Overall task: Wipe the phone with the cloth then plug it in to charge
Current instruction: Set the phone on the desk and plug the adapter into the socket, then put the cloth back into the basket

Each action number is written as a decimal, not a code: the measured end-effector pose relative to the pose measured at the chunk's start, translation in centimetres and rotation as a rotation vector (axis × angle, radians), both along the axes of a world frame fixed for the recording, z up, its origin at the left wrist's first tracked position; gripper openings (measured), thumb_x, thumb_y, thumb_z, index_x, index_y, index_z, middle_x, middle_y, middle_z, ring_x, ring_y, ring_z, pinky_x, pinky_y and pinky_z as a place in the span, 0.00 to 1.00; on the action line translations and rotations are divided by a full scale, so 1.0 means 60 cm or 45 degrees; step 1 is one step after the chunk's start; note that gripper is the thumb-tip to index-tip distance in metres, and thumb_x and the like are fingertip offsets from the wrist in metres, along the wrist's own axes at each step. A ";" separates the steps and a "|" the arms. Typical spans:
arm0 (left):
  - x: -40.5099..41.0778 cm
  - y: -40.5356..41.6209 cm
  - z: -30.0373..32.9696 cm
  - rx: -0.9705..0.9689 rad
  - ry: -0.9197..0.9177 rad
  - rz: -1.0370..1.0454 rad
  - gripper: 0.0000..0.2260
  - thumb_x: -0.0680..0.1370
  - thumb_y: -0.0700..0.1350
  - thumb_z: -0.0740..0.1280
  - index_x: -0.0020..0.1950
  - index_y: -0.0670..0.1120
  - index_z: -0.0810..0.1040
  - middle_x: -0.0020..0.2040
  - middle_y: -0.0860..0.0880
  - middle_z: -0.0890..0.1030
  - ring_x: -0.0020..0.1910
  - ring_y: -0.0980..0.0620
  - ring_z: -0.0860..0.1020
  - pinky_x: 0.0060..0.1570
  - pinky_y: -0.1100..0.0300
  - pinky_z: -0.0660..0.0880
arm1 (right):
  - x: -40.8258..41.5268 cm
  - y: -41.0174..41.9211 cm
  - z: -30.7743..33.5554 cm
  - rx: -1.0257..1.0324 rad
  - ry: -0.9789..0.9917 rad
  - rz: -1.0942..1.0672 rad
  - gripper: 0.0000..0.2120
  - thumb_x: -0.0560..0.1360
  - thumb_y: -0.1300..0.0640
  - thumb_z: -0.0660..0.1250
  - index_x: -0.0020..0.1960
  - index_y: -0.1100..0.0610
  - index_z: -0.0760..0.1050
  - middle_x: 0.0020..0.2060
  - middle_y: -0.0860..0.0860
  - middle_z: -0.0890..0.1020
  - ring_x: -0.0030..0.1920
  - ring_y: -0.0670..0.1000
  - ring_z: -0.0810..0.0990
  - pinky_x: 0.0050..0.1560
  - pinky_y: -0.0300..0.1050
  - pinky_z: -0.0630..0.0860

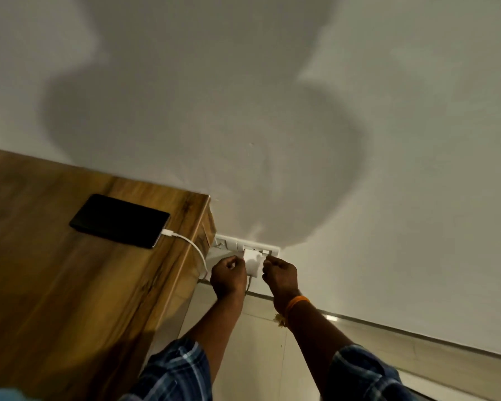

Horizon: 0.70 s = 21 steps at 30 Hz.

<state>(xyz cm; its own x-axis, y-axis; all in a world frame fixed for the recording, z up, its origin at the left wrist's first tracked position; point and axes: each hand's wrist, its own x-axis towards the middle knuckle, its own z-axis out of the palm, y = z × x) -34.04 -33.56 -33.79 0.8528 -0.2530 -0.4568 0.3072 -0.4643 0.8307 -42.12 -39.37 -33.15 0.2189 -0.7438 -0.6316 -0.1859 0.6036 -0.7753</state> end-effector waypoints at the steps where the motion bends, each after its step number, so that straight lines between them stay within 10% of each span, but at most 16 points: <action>1: -0.003 0.005 0.018 -0.002 0.013 -0.015 0.07 0.78 0.43 0.69 0.52 0.43 0.84 0.52 0.45 0.85 0.49 0.49 0.79 0.51 0.59 0.74 | -0.006 0.003 0.019 -0.003 -0.025 0.001 0.12 0.76 0.66 0.64 0.56 0.62 0.82 0.37 0.52 0.81 0.37 0.51 0.76 0.44 0.45 0.77; 12: 0.017 0.073 0.424 -0.229 -0.248 -0.450 0.07 0.78 0.44 0.70 0.41 0.46 0.83 0.34 0.51 0.83 0.35 0.54 0.80 0.38 0.64 0.79 | -0.019 0.064 0.426 -0.275 -0.163 0.194 0.04 0.76 0.60 0.68 0.46 0.55 0.82 0.46 0.54 0.82 0.48 0.54 0.79 0.51 0.52 0.79; 21: 0.120 0.309 0.880 -0.312 -0.708 -0.339 0.09 0.76 0.46 0.72 0.43 0.41 0.85 0.43 0.39 0.86 0.44 0.42 0.84 0.51 0.50 0.81 | -0.023 0.160 0.887 -0.886 -0.309 0.524 0.10 0.76 0.61 0.69 0.55 0.62 0.83 0.44 0.59 0.82 0.44 0.55 0.78 0.44 0.49 0.75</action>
<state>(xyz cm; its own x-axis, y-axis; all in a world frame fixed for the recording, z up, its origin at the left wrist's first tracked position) -26.86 -15.00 19.02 0.8389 -0.5281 0.1313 -0.2970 -0.2422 0.9237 -43.48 -29.77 20.08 0.6283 -0.7769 0.0408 -0.0668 -0.1061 -0.9921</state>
